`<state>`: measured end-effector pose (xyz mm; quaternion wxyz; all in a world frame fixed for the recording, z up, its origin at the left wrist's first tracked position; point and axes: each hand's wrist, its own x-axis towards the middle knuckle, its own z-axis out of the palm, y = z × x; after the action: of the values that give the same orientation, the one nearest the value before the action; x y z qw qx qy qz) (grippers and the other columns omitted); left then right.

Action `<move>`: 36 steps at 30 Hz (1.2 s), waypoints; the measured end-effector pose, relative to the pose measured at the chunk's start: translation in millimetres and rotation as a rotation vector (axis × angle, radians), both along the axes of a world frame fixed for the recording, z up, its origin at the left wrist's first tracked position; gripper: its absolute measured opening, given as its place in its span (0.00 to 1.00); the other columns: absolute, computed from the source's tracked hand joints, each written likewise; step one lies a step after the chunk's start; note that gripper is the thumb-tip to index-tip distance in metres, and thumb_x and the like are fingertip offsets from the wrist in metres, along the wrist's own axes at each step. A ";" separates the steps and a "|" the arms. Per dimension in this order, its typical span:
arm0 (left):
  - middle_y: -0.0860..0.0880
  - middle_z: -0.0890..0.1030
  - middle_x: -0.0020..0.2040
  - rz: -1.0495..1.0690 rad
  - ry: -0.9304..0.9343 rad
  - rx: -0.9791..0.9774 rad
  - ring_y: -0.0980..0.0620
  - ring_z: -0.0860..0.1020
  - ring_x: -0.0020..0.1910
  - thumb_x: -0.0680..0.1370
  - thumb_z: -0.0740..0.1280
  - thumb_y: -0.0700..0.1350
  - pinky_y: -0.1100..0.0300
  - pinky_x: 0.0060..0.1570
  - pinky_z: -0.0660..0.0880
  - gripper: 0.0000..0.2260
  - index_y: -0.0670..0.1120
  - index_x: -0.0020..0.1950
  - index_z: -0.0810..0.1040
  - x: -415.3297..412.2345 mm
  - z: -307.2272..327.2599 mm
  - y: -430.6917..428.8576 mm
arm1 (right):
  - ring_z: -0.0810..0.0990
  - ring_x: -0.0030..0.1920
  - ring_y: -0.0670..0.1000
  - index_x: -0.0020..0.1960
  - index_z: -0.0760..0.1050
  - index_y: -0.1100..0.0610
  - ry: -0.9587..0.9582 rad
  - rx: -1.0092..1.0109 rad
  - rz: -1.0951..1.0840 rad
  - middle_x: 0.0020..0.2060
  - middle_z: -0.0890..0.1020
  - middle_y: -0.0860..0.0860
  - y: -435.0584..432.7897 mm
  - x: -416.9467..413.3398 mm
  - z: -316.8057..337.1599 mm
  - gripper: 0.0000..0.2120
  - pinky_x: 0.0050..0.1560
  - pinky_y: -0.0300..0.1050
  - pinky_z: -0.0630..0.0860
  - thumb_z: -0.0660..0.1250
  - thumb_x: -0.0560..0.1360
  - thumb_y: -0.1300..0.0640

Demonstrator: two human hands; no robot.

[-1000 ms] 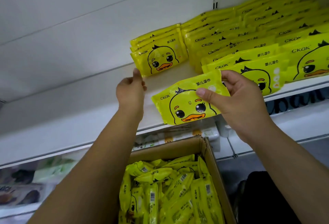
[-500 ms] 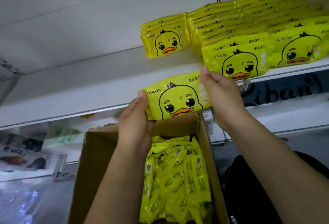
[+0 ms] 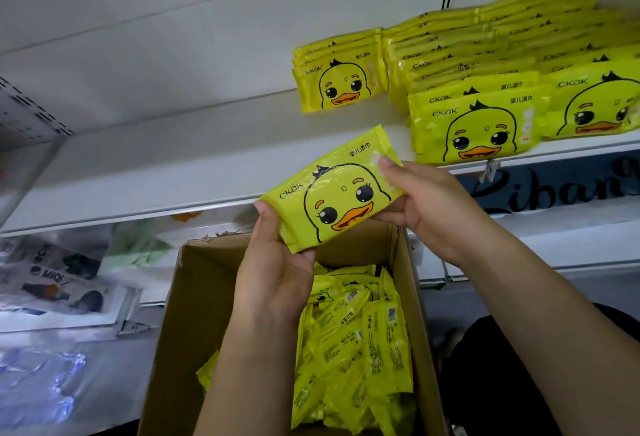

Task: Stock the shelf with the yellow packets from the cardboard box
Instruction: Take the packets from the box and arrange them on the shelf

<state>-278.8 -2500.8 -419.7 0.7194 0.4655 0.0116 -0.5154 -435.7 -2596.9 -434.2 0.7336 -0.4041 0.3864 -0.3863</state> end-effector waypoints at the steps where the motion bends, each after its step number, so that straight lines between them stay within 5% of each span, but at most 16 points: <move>1: 0.45 0.87 0.57 -0.008 -0.003 -0.017 0.47 0.86 0.54 0.84 0.59 0.53 0.45 0.56 0.80 0.17 0.45 0.67 0.77 0.8 -0.5 -0.9 | 0.86 0.50 0.60 0.60 0.79 0.58 0.003 -0.015 -0.011 0.52 0.86 0.57 -0.7 -0.3 -0.8 0.13 0.51 0.55 0.83 0.65 0.81 0.53; 4: 0.43 0.85 0.60 -0.066 -0.023 0.000 0.46 0.84 0.59 0.85 0.59 0.49 0.48 0.64 0.78 0.16 0.43 0.67 0.77 -3.8 -6.5 1.8 | 0.86 0.52 0.60 0.61 0.77 0.59 -0.007 -0.016 -0.061 0.52 0.86 0.58 -4.4 -0.9 -2.4 0.12 0.53 0.54 0.83 0.63 0.82 0.54; 9: 0.39 0.86 0.53 -0.025 -0.130 0.103 0.41 0.85 0.54 0.84 0.63 0.42 0.55 0.52 0.83 0.09 0.39 0.58 0.79 -16.1 -18.3 8.8 | 0.86 0.53 0.58 0.62 0.76 0.62 -0.016 0.009 -0.049 0.53 0.86 0.59 -9.1 -2.0 -0.7 0.16 0.51 0.51 0.84 0.59 0.83 0.52; 14: 0.36 0.85 0.56 0.020 -0.071 0.060 0.41 0.87 0.50 0.83 0.64 0.41 0.55 0.49 0.84 0.12 0.38 0.64 0.78 -10.0 -13.1 5.7 | 0.87 0.46 0.53 0.53 0.78 0.53 0.051 -0.071 -0.103 0.48 0.87 0.54 -7.9 -2.3 -2.2 0.10 0.47 0.44 0.84 0.58 0.84 0.53; 21: 0.38 0.81 0.65 0.138 0.029 -0.004 0.42 0.87 0.44 0.83 0.64 0.40 0.58 0.40 0.85 0.16 0.36 0.69 0.73 -10.6 -5.6 0.9 | 0.87 0.48 0.55 0.52 0.76 0.48 -0.001 -0.057 -0.172 0.56 0.84 0.57 -5.4 9.1 -0.1 0.07 0.50 0.48 0.84 0.59 0.83 0.52; 24: 0.39 0.86 0.54 0.027 -0.105 -0.026 0.44 0.87 0.48 0.83 0.64 0.43 0.58 0.46 0.84 0.12 0.38 0.63 0.77 -2.6 -2.8 2.4 | 0.87 0.47 0.52 0.50 0.75 0.47 -0.049 -0.073 -0.149 0.46 0.87 0.49 -6.8 8.2 1.7 0.08 0.48 0.46 0.84 0.59 0.84 0.53; 30: 0.49 0.87 0.56 -0.446 -0.552 0.074 0.50 0.86 0.54 0.72 0.73 0.49 0.57 0.48 0.84 0.20 0.47 0.63 0.81 26.3 9.3 -21.6 | 0.87 0.45 0.48 0.55 0.79 0.50 0.031 -0.158 -0.148 0.44 0.87 0.47 -15.0 5.0 5.1 0.09 0.46 0.42 0.83 0.59 0.84 0.55; 36: 0.48 0.88 0.52 -0.396 -0.668 0.116 0.50 0.86 0.51 0.75 0.75 0.40 0.58 0.46 0.83 0.12 0.44 0.58 0.83 44.0 6.8 -68.4 | 0.84 0.54 0.44 0.64 0.73 0.49 0.130 -0.223 -0.217 0.50 0.84 0.41 -24.7 7.0 4.3 0.11 0.58 0.45 0.81 0.65 0.81 0.52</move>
<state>-234.8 -2569.1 -412.9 0.5424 0.6409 -0.2841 -0.4629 -428.7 -2621.6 -429.9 0.6115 -0.4630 0.4292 -0.4769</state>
